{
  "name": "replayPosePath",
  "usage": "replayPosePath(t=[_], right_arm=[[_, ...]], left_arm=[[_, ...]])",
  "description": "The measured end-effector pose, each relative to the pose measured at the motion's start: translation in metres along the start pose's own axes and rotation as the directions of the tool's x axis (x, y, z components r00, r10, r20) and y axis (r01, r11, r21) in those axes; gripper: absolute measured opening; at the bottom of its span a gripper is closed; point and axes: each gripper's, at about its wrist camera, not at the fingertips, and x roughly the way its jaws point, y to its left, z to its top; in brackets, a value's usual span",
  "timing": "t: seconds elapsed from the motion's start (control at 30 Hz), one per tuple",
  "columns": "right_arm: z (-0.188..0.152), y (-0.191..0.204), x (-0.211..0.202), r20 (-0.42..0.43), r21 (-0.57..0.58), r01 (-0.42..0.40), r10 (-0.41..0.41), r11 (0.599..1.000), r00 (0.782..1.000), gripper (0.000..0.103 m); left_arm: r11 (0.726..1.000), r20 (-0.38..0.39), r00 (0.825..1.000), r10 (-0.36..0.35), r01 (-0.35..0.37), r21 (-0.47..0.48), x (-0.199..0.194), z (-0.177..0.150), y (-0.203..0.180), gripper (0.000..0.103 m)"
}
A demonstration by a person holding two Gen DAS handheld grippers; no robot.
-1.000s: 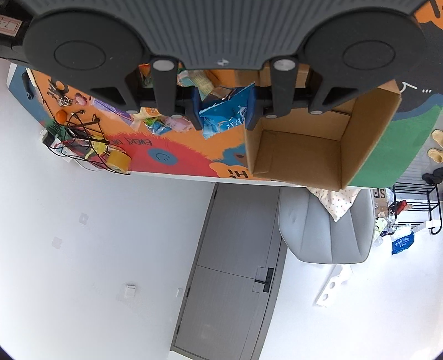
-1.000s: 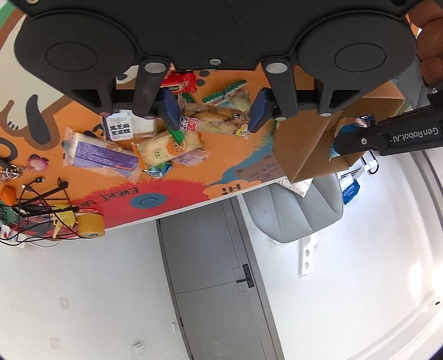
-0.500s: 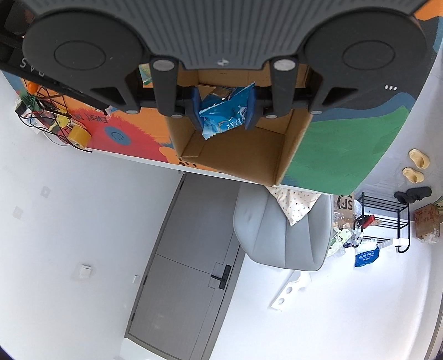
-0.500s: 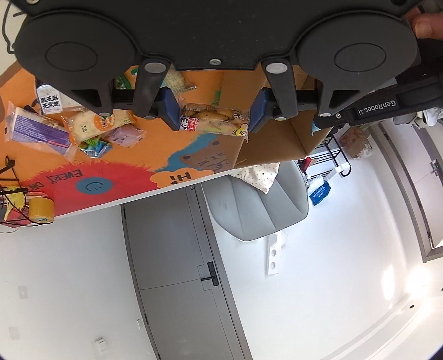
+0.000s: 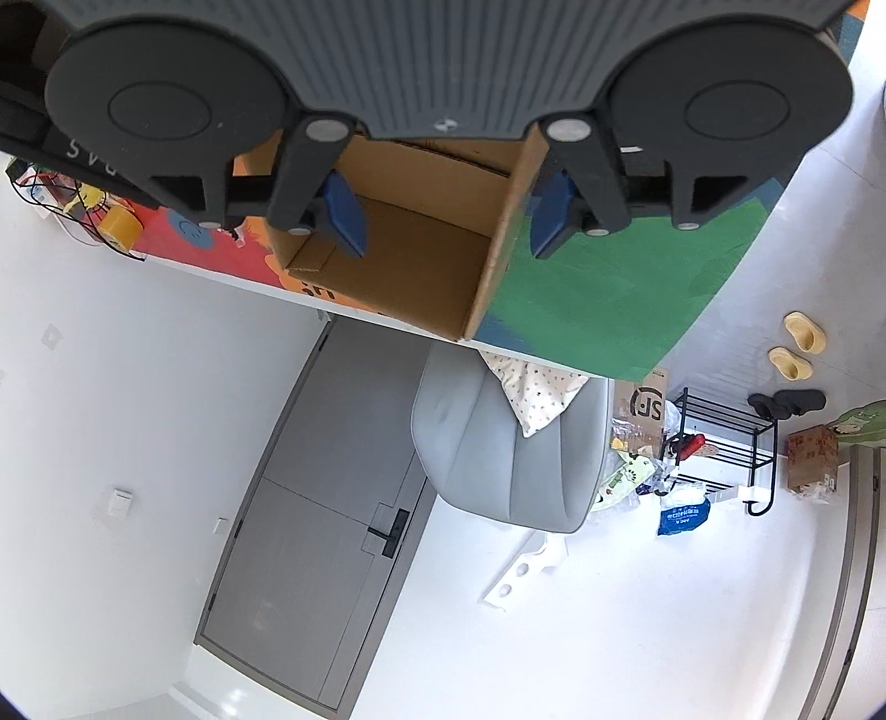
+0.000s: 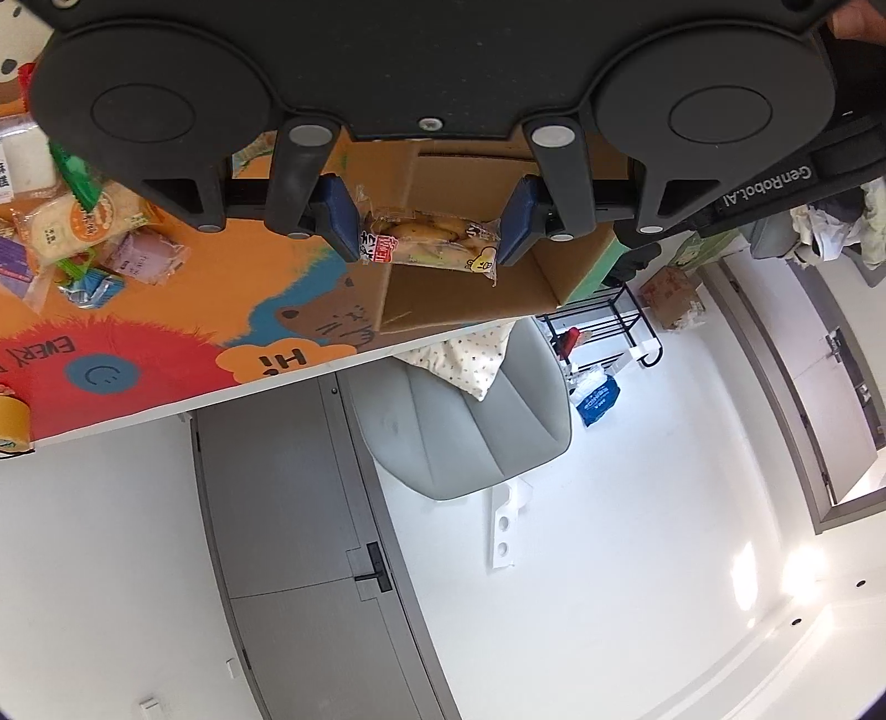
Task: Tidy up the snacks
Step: 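Carry both packets over the cardboard box and open both tools to drop them, then grasp the orange packet with the left tool while the right tool nears the red bar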
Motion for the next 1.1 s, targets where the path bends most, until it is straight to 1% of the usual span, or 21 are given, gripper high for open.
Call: replayPosePath(t=[0.07,0.13,0.2,0.3,0.43,0.5,0.7,0.97,1.1], right_arm=[[0.000,0.003,0.004,-0.009,0.006,-0.026,0.026,1.000,1.000,0.055],[0.001,0.006,0.007,-0.022,0.013,-0.067,0.067,0.998,0.997,0.061],[0.001,0.007,0.007,-0.029,0.029,-0.084,0.085,0.996,0.996,0.068],[0.000,0.005,0.003,-0.028,0.040,-0.070,0.072,0.997,0.997,0.068],[-0.001,-0.007,-0.011,-0.016,0.060,-0.047,0.048,0.997,0.999,0.070],[-0.003,-0.014,-0.019,-0.013,0.069,-0.025,0.026,0.997,1.000,0.072],[-0.013,-0.040,-0.038,-0.015,0.092,0.035,-0.034,0.995,0.999,0.075],[-0.023,-0.071,-0.065,-0.022,0.127,0.099,-0.097,0.987,0.995,0.078],[-0.026,-0.085,-0.079,-0.025,0.133,0.125,-0.123,0.983,0.992,0.079]], left_arm=[[1.000,0.008,1.000,0.005,-0.005,-0.002,-0.006,0.001,0.002,0.069],[1.000,0.020,1.000,0.015,-0.016,0.004,-0.009,0.001,0.002,0.076],[0.999,0.027,0.999,0.045,-0.045,0.004,-0.010,0.002,0.003,0.081],[0.998,0.020,0.998,0.066,-0.066,0.010,-0.011,0.001,0.003,0.086],[0.997,0.005,0.998,0.070,-0.070,0.009,-0.011,-0.002,-0.001,0.092],[0.998,-0.005,0.998,0.067,-0.067,0.013,-0.012,-0.004,-0.005,0.096],[0.997,-0.022,0.998,0.062,-0.060,0.051,-0.015,-0.013,-0.020,0.097],[0.994,-0.046,0.999,0.016,-0.011,0.109,-0.018,-0.026,-0.050,0.098],[0.993,-0.068,0.998,0.015,-0.007,0.121,-0.016,-0.031,-0.065,0.098]])
